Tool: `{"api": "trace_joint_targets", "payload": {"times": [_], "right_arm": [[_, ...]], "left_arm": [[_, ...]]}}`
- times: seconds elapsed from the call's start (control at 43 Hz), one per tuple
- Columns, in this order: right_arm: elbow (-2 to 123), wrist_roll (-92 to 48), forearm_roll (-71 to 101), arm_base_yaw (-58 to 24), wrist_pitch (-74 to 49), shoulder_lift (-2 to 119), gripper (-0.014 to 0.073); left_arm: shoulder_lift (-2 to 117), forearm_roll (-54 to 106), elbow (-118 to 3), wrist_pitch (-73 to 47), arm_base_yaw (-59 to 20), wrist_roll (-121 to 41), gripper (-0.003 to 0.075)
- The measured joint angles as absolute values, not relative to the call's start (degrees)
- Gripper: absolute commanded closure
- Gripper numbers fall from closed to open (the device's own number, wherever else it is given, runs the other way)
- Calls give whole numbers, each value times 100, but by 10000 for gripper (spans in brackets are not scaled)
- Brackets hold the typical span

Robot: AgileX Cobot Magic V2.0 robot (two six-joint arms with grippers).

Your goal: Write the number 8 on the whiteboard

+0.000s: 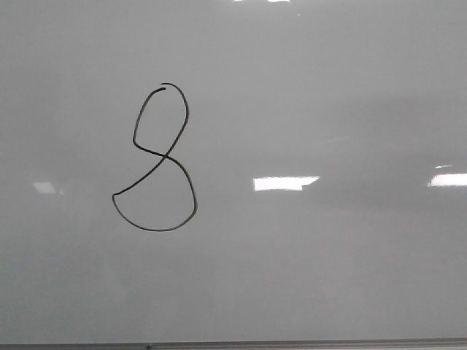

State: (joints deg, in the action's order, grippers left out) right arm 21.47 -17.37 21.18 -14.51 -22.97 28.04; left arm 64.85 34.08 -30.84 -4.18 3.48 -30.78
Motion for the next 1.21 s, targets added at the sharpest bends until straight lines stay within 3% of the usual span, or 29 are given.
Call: {"api": "trace_joint_targets", "payload": {"times": [0.535, 0.93, 1.116, 1.209], "right_arm": [[2147, -1735, 2121, -1451, -2289, 2804, 655], [2147, -1725, 2121, -1451, -2289, 2804, 655], [2147, -1725, 2121, -1451, -2289, 2804, 655], [2147, -1725, 2121, -1451, -2289, 2804, 655]], "left_arm": [[8181, 3434, -3477, -55, -16, -3074, 735], [8073, 3434, -3477, -79, -16, -3074, 591], [8021, 3434, -3477, -79, -16, -3074, 488], [8018, 3434, -3477, -79, -16, -3074, 476]]}}
